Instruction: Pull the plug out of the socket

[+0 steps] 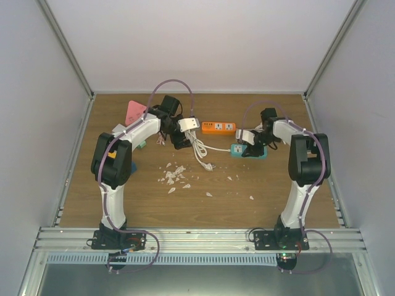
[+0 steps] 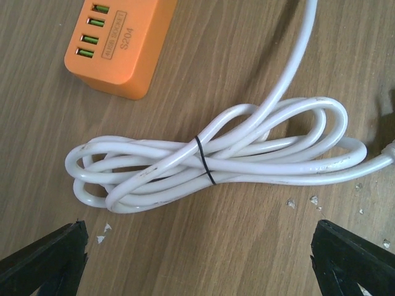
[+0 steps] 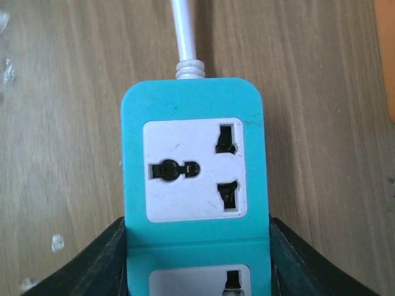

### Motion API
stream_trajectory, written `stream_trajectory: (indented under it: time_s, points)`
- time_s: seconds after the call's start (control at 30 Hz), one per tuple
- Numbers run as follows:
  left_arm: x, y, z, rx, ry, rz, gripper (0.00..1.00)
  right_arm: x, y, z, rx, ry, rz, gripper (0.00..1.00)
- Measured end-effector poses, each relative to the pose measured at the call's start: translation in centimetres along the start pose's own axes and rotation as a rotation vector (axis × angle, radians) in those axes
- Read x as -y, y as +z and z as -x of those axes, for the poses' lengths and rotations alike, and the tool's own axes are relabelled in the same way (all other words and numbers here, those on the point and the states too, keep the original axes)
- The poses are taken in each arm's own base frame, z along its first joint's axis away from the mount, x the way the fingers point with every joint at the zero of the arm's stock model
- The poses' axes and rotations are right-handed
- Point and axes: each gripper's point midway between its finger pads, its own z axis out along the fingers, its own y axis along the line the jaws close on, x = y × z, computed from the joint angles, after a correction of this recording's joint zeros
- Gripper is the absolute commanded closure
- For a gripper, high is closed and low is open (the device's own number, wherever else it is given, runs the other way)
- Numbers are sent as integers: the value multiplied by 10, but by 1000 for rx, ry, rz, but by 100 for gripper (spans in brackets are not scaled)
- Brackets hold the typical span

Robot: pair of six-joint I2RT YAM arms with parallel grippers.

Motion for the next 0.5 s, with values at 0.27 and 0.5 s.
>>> stream_trajectory:
  time_s: [0.27, 0.5]
  points:
    - [-5, -5, -1, 7, -8, 13, 1, 0, -23, -42, -10, 59, -52, 70]
    - [-10, -13, -4, 31, -36, 11, 1, -3, -52, -96, -49, 140, -100, 53]
